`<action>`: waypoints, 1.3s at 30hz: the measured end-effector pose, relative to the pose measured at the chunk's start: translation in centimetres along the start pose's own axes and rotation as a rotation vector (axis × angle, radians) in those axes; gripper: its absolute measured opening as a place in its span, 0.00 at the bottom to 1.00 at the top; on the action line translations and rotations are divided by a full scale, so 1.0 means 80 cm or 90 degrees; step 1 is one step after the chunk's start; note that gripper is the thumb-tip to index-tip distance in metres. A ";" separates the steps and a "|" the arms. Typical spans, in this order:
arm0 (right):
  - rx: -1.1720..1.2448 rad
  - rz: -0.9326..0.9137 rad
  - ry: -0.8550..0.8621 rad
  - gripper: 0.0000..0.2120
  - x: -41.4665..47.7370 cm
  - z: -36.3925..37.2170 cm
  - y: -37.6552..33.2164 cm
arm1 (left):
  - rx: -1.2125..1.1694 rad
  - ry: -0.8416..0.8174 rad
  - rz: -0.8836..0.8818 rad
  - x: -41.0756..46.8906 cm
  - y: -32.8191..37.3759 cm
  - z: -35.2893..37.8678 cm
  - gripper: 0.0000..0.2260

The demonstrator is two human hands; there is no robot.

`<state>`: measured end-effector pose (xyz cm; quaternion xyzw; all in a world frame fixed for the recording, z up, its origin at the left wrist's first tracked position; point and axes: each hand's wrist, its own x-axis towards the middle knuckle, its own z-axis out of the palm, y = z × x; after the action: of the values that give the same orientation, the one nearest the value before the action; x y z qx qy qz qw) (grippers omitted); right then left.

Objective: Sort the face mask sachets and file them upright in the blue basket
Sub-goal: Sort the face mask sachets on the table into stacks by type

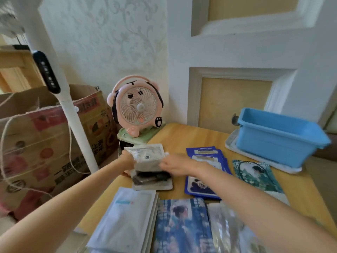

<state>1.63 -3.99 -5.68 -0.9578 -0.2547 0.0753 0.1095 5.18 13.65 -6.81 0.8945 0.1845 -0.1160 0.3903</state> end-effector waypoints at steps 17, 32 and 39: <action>0.785 0.180 0.369 0.07 -0.151 -0.105 -0.019 | -0.316 -0.195 0.447 -0.194 0.033 -0.038 0.06; 0.851 0.198 0.161 0.08 -0.204 -0.049 -0.006 | -0.557 -0.136 0.253 -0.172 -0.021 0.020 0.09; 0.705 0.181 0.072 0.13 -0.204 -0.040 0.013 | -0.280 -0.213 0.392 -0.175 -0.021 0.011 0.04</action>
<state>-11.25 -13.60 -1.44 -0.7849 -0.0400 0.1601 0.5972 -8.26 10.68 -3.56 0.7720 -0.1375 -0.0955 0.6132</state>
